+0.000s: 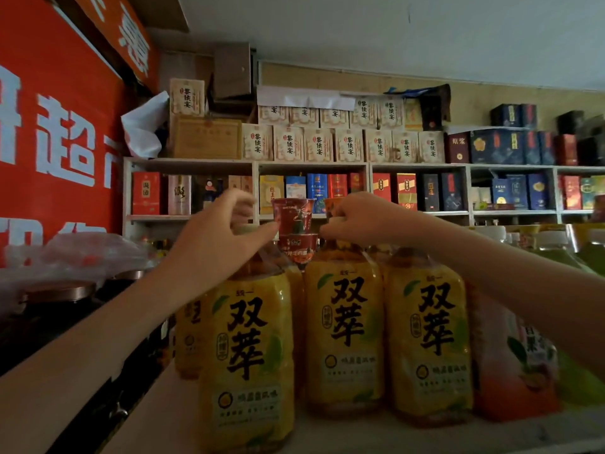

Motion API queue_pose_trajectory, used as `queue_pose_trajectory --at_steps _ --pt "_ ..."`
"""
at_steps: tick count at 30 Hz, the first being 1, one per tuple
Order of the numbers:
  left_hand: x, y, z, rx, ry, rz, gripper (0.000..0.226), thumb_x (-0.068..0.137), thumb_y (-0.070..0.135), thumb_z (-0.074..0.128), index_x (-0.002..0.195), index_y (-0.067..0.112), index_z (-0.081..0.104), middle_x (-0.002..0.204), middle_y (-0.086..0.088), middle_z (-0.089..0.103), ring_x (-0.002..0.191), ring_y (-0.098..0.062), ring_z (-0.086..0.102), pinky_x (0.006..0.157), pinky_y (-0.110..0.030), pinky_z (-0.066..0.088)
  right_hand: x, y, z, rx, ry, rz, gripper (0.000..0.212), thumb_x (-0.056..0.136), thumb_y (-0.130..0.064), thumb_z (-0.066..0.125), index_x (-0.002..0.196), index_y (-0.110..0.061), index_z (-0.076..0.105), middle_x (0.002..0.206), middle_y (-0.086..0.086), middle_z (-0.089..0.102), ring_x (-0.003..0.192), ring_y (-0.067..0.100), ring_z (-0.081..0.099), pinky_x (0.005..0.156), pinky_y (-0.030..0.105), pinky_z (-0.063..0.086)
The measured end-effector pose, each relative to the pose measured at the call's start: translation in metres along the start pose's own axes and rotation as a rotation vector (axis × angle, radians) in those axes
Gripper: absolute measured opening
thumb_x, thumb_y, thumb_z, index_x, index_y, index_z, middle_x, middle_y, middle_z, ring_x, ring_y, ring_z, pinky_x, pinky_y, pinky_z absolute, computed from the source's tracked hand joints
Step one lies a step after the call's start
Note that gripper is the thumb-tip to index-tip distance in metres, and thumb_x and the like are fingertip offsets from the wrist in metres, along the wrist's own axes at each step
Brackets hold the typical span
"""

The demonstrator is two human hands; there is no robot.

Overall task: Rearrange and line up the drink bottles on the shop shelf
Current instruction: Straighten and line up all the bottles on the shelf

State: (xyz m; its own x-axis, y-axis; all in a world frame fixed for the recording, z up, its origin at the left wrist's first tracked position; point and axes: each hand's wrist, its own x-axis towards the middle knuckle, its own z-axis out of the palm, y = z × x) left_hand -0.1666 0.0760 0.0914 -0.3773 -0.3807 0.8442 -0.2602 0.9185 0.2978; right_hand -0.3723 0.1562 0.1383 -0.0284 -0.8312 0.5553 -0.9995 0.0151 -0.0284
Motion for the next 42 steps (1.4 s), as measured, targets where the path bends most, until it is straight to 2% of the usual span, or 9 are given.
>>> queue_pose_trajectory --at_steps 6,11,14,21,25,31,34,36,42 --pt "0.033 -0.003 -0.008 -0.046 -0.240 -0.037 0.035 0.085 0.049 0.059 0.119 0.042 0.057 0.130 0.013 0.052 0.118 -0.008 0.046 0.090 -0.032 0.037 0.025 0.001 -0.009 -0.021 -0.030 0.029 0.044 0.091 -0.036 0.051 0.056 -0.012 0.041 0.054 -0.003 0.034 0.045 0.010 0.029 0.044 0.020 0.028" --pt "0.046 0.002 -0.006 -0.111 -0.590 -0.147 0.058 0.074 0.060 0.057 0.128 0.040 0.053 0.136 0.014 0.048 0.125 -0.009 0.040 0.105 -0.036 0.028 0.040 0.001 -0.025 -0.024 0.001 0.052 0.037 0.091 -0.038 0.052 0.065 -0.012 0.048 0.062 -0.002 0.044 0.054 0.009 0.039 0.046 0.016 0.034" --pt "0.048 0.000 -0.005 -0.069 -0.650 -0.192 0.061 0.066 0.062 0.059 0.123 0.040 0.056 0.130 0.012 0.050 0.125 -0.012 0.041 0.112 -0.043 0.024 0.048 0.003 -0.040 -0.009 0.075 0.054 0.034 0.091 -0.036 0.053 0.067 -0.013 0.047 0.066 -0.002 0.046 0.058 0.008 0.041 0.049 0.018 0.034" --pt "0.063 -0.009 -0.007 -0.026 -0.737 -0.233 0.043 0.060 0.055 0.071 0.099 0.040 0.066 0.104 0.016 0.065 0.098 -0.006 0.061 0.083 -0.027 0.045 0.071 0.016 -0.069 -0.028 0.264 0.115 0.034 0.093 -0.036 0.047 0.065 -0.016 0.041 0.067 -0.002 0.043 0.058 0.007 0.041 0.049 0.019 0.032" --pt "0.073 -0.010 -0.009 -0.102 -0.740 -0.280 0.051 0.063 0.056 0.070 0.108 0.033 0.069 0.110 0.012 0.069 0.107 -0.012 0.061 0.097 -0.035 0.041 0.079 0.025 -0.073 -0.002 0.269 0.139 0.034 0.093 -0.035 0.047 0.066 -0.014 0.045 0.066 -0.001 0.046 0.057 0.008 0.043 0.049 0.017 0.033" --pt "0.080 0.002 -0.003 -0.042 -0.749 -0.232 0.026 0.092 0.037 0.052 0.115 0.032 0.062 0.117 0.017 0.062 0.110 0.000 0.054 0.097 -0.023 0.038 0.094 0.032 -0.076 0.091 0.332 0.190 0.033 0.092 -0.031 0.048 0.066 -0.011 0.045 0.063 0.000 0.042 0.054 0.011 0.039 0.052 0.018 0.037" --pt "0.082 0.011 0.001 -0.020 -0.779 -0.197 0.019 0.095 0.036 0.049 0.113 0.039 0.055 0.098 0.030 0.055 0.086 0.018 0.050 0.072 -0.006 0.036 0.100 0.032 -0.068 0.127 0.366 0.178 0.033 0.092 -0.029 0.050 0.065 -0.011 0.047 0.062 0.001 0.045 0.053 0.012 0.041 0.058 0.022 0.042" --pt "0.083 0.014 0.004 0.019 -0.797 -0.179 0.022 0.094 0.040 0.049 0.116 0.042 0.051 0.097 0.032 0.051 0.084 0.018 0.048 0.066 -0.005 0.036 0.099 0.034 -0.060 0.087 0.327 0.178 0.032 0.091 -0.029 0.051 0.064 -0.013 0.046 0.063 0.000 0.047 0.053 0.011 0.042 0.052 0.019 0.040" --pt "0.082 0.010 0.010 0.141 -0.827 -0.143 0.048 0.088 0.058 0.046 0.130 0.036 0.053 0.138 0.016 0.046 0.126 -0.007 0.039 0.109 -0.035 0.024 0.104 0.043 -0.026 0.080 0.192 0.193 0.030 0.093 -0.027 0.047 0.067 -0.013 0.045 0.067 0.000 0.045 0.058 0.012 0.042 0.054 0.022 0.039"
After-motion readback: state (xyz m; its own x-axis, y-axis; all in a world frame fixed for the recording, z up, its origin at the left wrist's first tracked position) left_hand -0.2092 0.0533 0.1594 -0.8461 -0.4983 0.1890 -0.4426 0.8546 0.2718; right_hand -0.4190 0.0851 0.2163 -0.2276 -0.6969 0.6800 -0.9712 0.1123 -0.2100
